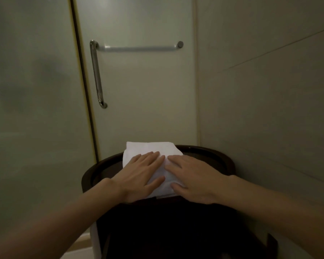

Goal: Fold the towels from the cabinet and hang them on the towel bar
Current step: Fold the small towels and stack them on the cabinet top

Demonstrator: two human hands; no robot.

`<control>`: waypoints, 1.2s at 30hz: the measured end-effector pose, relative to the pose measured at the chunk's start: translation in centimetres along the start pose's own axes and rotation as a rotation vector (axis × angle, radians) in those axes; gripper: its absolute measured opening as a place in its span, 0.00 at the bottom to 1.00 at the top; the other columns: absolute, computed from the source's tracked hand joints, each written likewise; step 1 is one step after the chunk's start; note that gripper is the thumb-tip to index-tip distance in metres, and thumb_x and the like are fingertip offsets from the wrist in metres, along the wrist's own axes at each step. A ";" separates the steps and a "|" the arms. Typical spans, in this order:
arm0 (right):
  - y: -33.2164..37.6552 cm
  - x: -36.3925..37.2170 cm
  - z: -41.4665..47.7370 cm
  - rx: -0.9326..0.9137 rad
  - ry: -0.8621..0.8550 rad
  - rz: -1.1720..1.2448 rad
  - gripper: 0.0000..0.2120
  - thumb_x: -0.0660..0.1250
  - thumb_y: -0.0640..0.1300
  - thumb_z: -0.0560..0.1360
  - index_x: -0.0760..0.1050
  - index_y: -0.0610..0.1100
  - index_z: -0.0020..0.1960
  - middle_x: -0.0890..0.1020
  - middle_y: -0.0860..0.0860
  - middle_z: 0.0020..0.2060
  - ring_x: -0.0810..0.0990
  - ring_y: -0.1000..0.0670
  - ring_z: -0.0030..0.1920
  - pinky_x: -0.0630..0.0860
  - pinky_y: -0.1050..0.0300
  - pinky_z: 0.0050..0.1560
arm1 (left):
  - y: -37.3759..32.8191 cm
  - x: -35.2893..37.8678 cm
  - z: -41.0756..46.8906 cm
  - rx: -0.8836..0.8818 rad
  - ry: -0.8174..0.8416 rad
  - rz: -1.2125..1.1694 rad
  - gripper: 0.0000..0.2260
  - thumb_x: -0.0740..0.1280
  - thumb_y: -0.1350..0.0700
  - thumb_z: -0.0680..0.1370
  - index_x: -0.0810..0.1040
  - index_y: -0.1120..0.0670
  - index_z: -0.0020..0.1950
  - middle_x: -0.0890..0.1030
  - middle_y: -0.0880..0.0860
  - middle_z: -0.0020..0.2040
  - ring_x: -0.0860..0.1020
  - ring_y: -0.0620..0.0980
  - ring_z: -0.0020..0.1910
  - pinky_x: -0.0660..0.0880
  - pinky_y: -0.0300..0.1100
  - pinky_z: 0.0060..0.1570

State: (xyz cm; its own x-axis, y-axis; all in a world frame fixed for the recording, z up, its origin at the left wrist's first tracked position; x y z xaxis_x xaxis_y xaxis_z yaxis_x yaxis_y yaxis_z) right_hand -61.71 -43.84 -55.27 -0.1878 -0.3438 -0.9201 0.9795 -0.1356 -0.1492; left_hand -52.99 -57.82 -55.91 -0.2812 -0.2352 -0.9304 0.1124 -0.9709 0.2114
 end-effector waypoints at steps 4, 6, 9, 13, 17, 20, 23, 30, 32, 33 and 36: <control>1.1 0.0 -3.1 -0.038 0.056 0.017 0.21 0.58 0.56 0.78 0.68 0.49 0.67 0.70 0.48 0.67 0.68 0.51 0.66 0.67 0.50 0.69 | -0.6 0.6 -0.8 0.007 0.032 0.036 0.32 0.44 0.33 0.76 0.43 0.44 0.77 0.43 0.51 0.78 0.40 0.48 0.76 0.36 0.44 0.70; 1.6 0.3 -4.6 -0.049 0.080 0.015 0.22 0.57 0.56 0.78 0.67 0.48 0.69 0.69 0.47 0.68 0.67 0.50 0.66 0.67 0.51 0.69 | -0.8 0.8 -1.1 0.010 0.039 0.043 0.32 0.42 0.32 0.74 0.42 0.41 0.77 0.40 0.50 0.78 0.37 0.47 0.75 0.35 0.45 0.70; 2.4 0.6 -6.6 -0.038 0.084 0.097 0.22 0.56 0.57 0.79 0.66 0.50 0.70 0.70 0.49 0.67 0.68 0.51 0.65 0.69 0.53 0.67 | -0.8 1.2 -1.4 0.001 0.041 0.069 0.31 0.43 0.32 0.75 0.42 0.40 0.76 0.39 0.51 0.78 0.35 0.48 0.75 0.34 0.47 0.70; 3.8 1.3 -8.7 -0.068 0.095 0.172 0.24 0.55 0.58 0.79 0.66 0.50 0.72 0.66 0.50 0.72 0.64 0.53 0.70 0.61 0.59 0.70 | -0.8 1.7 -1.6 -0.026 0.043 0.138 0.30 0.47 0.35 0.78 0.44 0.42 0.77 0.38 0.52 0.78 0.37 0.51 0.76 0.36 0.50 0.72; 4.8 2.2 -10.4 -0.092 0.144 0.177 0.24 0.56 0.57 0.80 0.64 0.49 0.73 0.63 0.50 0.74 0.60 0.53 0.73 0.55 0.62 0.70 | -1.5 1.8 -1.5 -0.052 0.034 0.143 0.32 0.45 0.34 0.76 0.47 0.43 0.77 0.41 0.53 0.78 0.41 0.53 0.77 0.41 0.54 0.72; 5.3 2.6 -11.1 -0.106 0.158 0.192 0.24 0.56 0.57 0.80 0.65 0.48 0.73 0.64 0.49 0.74 0.61 0.52 0.73 0.59 0.59 0.71 | -1.7 1.9 -1.3 -0.058 0.020 0.171 0.31 0.47 0.34 0.77 0.48 0.44 0.77 0.43 0.54 0.78 0.44 0.54 0.77 0.44 0.55 0.73; 6.0 3.1 -11.6 -0.125 0.178 0.216 0.24 0.56 0.58 0.80 0.65 0.48 0.73 0.64 0.49 0.74 0.61 0.52 0.73 0.58 0.60 0.70 | -1.6 1.9 -1.2 -0.060 0.011 0.188 0.30 0.50 0.35 0.78 0.49 0.44 0.77 0.44 0.55 0.79 0.45 0.54 0.77 0.45 0.55 0.72; 8.2 3.9 -12.9 -0.267 0.205 0.233 0.26 0.55 0.60 0.79 0.67 0.46 0.71 0.67 0.46 0.72 0.65 0.50 0.72 0.57 0.61 0.69 | -1.9 1.9 -1.5 -0.065 -0.001 0.215 0.33 0.46 0.33 0.74 0.51 0.45 0.77 0.46 0.55 0.79 0.46 0.55 0.77 0.46 0.55 0.72; 8.7 4.4 -13.1 -0.290 0.221 0.228 0.26 0.56 0.59 0.79 0.68 0.45 0.71 0.68 0.46 0.72 0.66 0.49 0.71 0.57 0.60 0.69 | -2.0 1.9 -1.4 -0.063 -0.007 0.219 0.33 0.47 0.33 0.74 0.51 0.45 0.77 0.46 0.56 0.78 0.47 0.56 0.77 0.47 0.56 0.72; 8.8 4.6 -13.2 -0.294 0.232 0.224 0.26 0.56 0.59 0.80 0.67 0.45 0.71 0.68 0.46 0.72 0.65 0.49 0.71 0.57 0.60 0.69 | -2.1 1.8 -1.4 -0.063 -0.011 0.220 0.33 0.46 0.33 0.74 0.52 0.45 0.77 0.47 0.56 0.78 0.48 0.57 0.76 0.47 0.56 0.71; 8.8 5.2 -13.3 -0.299 0.237 0.199 0.26 0.56 0.58 0.80 0.67 0.44 0.71 0.69 0.46 0.71 0.66 0.49 0.71 0.59 0.59 0.70 | -2.1 1.7 -1.3 -0.057 -0.019 0.233 0.33 0.46 0.33 0.74 0.52 0.44 0.77 0.49 0.56 0.78 0.49 0.57 0.76 0.49 0.57 0.70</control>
State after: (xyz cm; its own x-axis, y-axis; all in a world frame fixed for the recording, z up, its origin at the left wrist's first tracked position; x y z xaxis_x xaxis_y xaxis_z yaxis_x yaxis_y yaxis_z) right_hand -53.13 -34.46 -66.21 -0.0054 -0.1081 -0.9941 0.9796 0.1992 -0.0270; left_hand -52.50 -56.10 -58.34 -0.2592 -0.4539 -0.8525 0.2301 -0.8863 0.4019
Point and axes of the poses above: each hand's wrist, its own z-axis towards the middle knuckle, its own x-axis out of the palm, y = z × x, the point moved 4 cm from there along z, towards the middle knuckle
